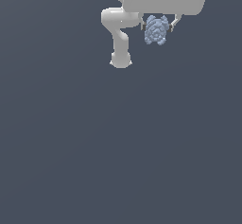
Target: Pick up the object and move it to a goal position.
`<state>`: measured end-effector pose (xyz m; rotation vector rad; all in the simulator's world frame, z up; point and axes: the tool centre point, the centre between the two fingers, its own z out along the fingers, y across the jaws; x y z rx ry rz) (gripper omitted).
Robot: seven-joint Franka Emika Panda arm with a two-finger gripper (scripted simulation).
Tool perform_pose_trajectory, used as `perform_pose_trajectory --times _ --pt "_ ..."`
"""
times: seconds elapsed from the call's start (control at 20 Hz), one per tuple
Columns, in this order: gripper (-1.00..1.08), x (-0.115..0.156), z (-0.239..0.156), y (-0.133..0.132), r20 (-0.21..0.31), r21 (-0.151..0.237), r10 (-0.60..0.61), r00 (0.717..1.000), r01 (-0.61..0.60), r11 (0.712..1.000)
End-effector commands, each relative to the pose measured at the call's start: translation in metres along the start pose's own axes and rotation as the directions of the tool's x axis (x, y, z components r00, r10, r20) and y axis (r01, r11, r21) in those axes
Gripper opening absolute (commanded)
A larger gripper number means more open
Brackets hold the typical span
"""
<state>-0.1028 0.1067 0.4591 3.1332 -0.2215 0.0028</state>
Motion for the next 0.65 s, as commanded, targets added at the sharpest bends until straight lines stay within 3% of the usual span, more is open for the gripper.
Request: perform_pose_trajectory --times 0.0,0.6 --pt "-1.0 -0.004 -0.017 -0.003 0.002 0.0 0.0 1.0 0.0 1.0" --pt "-1.0 -0.01 -0.049 -0.01 0.002 0.0 0.001 1.0 -0.001 1.0"
